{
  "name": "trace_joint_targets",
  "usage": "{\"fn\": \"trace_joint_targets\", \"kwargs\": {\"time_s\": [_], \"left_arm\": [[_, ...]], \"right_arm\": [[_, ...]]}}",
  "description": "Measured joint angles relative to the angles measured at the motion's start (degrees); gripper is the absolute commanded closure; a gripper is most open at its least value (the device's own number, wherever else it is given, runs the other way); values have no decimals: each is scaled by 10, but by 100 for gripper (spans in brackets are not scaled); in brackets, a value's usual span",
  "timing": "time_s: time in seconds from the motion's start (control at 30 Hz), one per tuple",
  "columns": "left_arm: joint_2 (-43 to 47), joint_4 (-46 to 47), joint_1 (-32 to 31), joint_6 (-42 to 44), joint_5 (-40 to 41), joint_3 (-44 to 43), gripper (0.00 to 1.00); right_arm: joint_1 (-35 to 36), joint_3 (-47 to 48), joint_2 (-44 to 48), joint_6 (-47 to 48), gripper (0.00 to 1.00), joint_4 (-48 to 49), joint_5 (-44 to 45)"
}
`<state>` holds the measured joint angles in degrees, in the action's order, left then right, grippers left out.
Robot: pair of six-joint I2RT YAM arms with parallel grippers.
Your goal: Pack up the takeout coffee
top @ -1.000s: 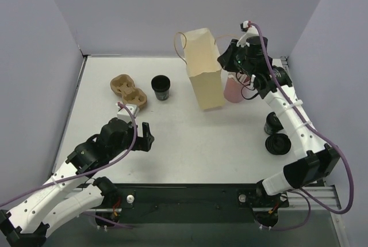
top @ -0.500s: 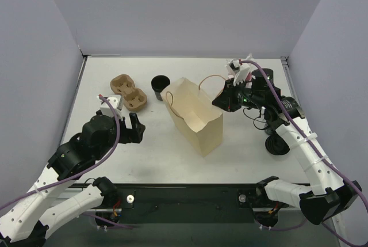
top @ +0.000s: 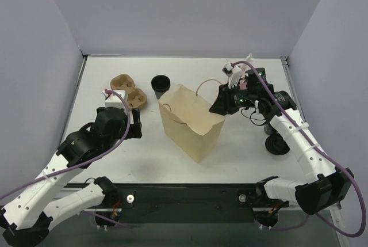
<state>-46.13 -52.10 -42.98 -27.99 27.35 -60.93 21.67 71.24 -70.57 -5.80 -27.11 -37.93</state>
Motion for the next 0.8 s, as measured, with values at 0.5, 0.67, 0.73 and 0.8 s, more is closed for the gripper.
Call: {"fn": "trace_joint_targets", "kwargs": {"time_s": [0.5, 0.67, 0.73, 0.8], "left_arm": [[-123, -26, 65, -109, 60, -107, 8], [-214, 7, 92, -134, 61, -153, 15], [-240, 20, 102, -148, 59, -159, 18], [-267, 25, 118, -169, 54, -169, 21]], "right_arm": [[-10, -9, 124, -126, 3, -22, 158], [-6, -31, 240, -164, 0, -43, 224], [-5, -38, 278, -183, 0, -47, 235], [-5, -47, 314, -200, 0, -53, 243]]}}
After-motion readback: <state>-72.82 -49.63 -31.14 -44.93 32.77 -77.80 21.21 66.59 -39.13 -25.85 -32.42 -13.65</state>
